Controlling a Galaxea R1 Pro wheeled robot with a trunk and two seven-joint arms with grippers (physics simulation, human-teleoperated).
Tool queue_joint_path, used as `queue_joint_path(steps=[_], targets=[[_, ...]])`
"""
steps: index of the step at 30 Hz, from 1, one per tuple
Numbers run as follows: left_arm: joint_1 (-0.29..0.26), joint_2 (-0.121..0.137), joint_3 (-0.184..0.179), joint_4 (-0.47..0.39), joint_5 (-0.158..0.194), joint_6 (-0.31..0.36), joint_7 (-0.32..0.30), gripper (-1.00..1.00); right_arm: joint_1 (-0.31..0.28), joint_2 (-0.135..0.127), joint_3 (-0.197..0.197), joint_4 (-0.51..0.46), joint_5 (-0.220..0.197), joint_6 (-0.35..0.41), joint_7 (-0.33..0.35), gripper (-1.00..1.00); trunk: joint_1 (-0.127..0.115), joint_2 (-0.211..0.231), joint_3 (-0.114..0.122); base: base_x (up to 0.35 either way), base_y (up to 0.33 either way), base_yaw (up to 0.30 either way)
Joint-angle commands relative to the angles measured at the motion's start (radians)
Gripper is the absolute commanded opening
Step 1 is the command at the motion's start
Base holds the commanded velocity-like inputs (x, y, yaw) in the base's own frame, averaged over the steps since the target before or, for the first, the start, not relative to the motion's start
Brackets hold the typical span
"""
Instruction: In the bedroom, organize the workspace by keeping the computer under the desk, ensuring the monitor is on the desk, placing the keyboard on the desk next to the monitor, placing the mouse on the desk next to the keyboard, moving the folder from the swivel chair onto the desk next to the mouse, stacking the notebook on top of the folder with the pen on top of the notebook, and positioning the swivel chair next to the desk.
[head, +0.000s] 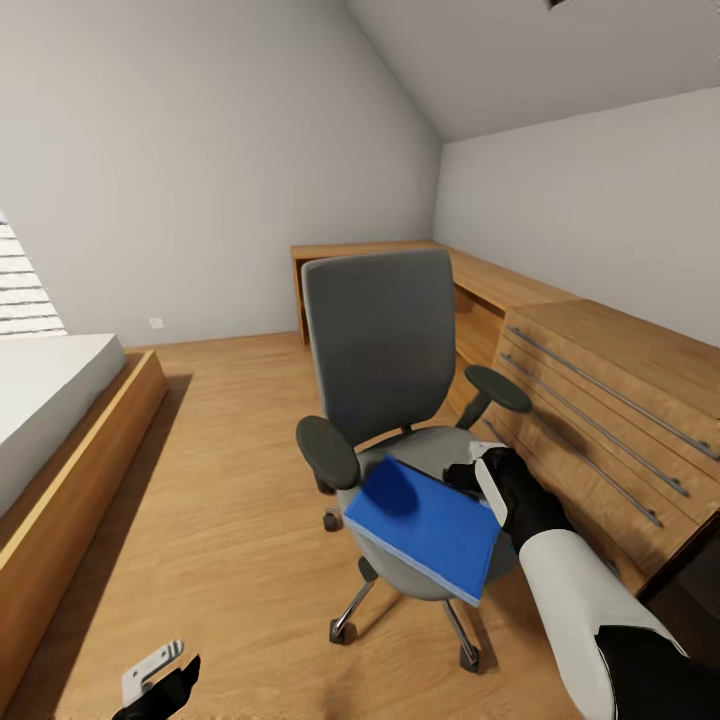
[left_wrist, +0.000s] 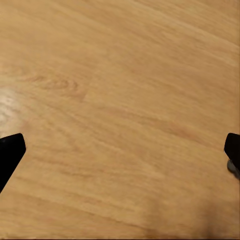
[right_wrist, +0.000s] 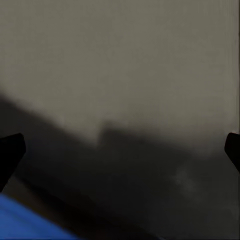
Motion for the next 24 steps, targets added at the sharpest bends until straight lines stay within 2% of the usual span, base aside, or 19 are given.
queue_joint_path(steps=[1,18,24], targets=[[0.0,0.0,-0.001,-0.002,0.01,0.005,0.002,1.0,0.0,0.001,-0.003,-0.001,-0.003,0.004,-0.004,1.0,-0.001,0.0,-0.001,-0.18,0.0,0.0],[-0.001,0.0,-0.001,-0.002,0.01,0.005,0.004,1.0,0.0,0.0,-0.005,-0.006,-0.001,-0.004,-0.004,1.0,-0.001,0.0,-0.001,-0.035,0.0,0.0],[-0.001,0.0,-0.001,-0.002,0.01,0.005,0.004,1.0,0.0,-0.002,-0.006,-0.033,-0.001,-0.057,-0.004,1.0,-0.001,0.0,-0.001,0.0,0.0,0.0]])
